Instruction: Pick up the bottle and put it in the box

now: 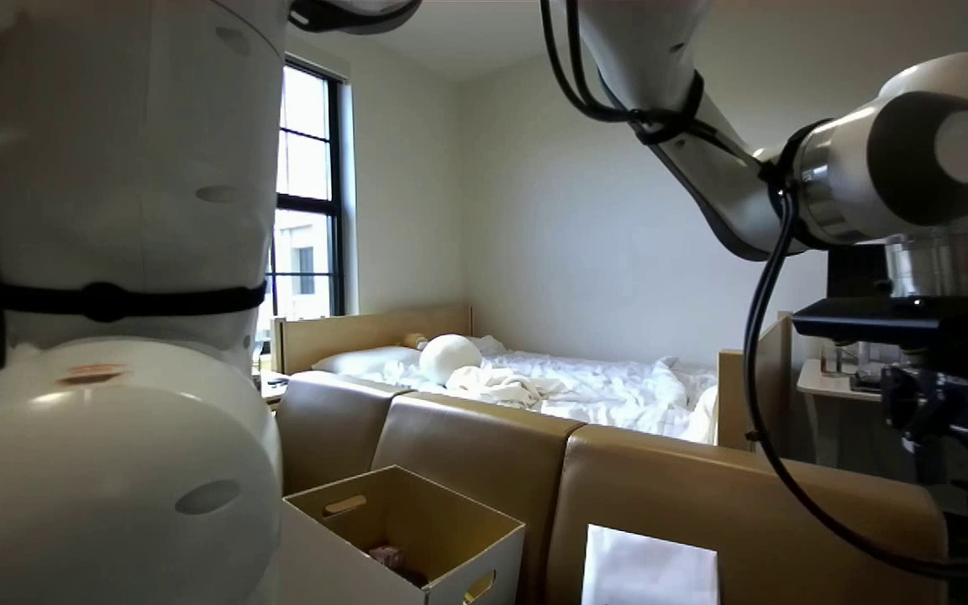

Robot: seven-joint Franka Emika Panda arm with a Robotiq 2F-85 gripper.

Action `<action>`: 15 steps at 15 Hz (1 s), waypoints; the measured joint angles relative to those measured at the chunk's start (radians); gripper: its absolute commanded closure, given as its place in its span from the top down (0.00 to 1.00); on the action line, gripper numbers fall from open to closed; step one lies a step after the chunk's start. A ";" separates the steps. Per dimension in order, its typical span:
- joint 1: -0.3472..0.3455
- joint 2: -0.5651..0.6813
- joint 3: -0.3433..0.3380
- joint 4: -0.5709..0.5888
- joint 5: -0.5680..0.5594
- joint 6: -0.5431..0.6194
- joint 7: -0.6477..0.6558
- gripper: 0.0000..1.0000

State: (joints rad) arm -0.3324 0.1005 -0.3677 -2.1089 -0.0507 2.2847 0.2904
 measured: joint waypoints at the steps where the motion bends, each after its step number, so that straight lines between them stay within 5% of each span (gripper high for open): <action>1: -0.010 0.012 -0.011 0.008 0.014 0.001 0.025 1.00; 15: -0.081 0.062 -0.127 -0.103 0.242 0.159 0.378 1.00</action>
State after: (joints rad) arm -0.4130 0.1626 -0.4947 -2.2123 0.1909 2.4442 0.6680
